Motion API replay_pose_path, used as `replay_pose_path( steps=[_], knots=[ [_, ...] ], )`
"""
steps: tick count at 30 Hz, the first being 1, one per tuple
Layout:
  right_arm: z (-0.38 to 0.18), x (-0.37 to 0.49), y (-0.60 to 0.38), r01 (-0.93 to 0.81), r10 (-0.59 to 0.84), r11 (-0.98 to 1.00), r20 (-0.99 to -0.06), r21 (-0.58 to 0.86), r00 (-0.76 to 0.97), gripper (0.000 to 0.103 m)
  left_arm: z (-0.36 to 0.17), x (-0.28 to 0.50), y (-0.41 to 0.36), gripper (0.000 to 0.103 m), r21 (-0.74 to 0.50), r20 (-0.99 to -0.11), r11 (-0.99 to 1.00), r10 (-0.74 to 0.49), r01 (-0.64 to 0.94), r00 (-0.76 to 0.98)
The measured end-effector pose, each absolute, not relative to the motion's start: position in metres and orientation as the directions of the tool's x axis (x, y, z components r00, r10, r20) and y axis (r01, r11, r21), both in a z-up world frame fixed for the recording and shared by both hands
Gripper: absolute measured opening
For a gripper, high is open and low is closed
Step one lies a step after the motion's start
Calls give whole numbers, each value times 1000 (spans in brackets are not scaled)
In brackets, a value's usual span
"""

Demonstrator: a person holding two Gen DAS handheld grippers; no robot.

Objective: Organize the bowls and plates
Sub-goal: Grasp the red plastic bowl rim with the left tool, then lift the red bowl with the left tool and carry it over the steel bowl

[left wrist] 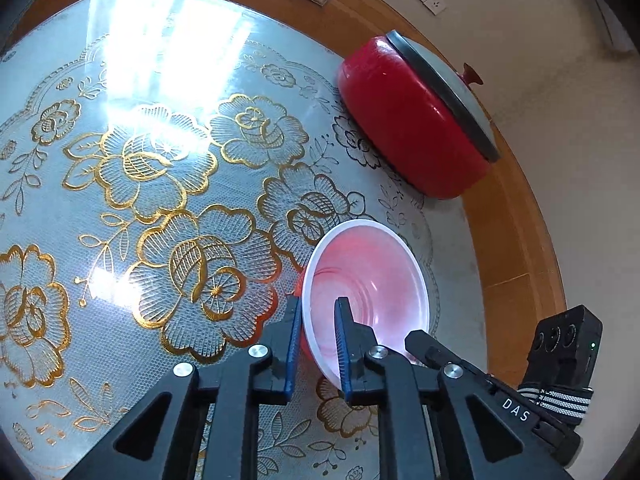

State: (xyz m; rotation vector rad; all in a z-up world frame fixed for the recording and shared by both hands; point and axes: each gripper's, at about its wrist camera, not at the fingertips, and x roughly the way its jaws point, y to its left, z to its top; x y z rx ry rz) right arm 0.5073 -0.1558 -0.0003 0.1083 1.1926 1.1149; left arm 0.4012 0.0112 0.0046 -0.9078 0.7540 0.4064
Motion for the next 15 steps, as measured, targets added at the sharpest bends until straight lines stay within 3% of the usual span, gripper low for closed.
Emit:
replay_pose_path(
  steps=[15],
  knots=[
    [23, 483, -208, -634, 784, 441, -617, 635, -72, 11, 36, 361, -50, 15, -488, -707, 702, 30, -519, 706]
  ],
)
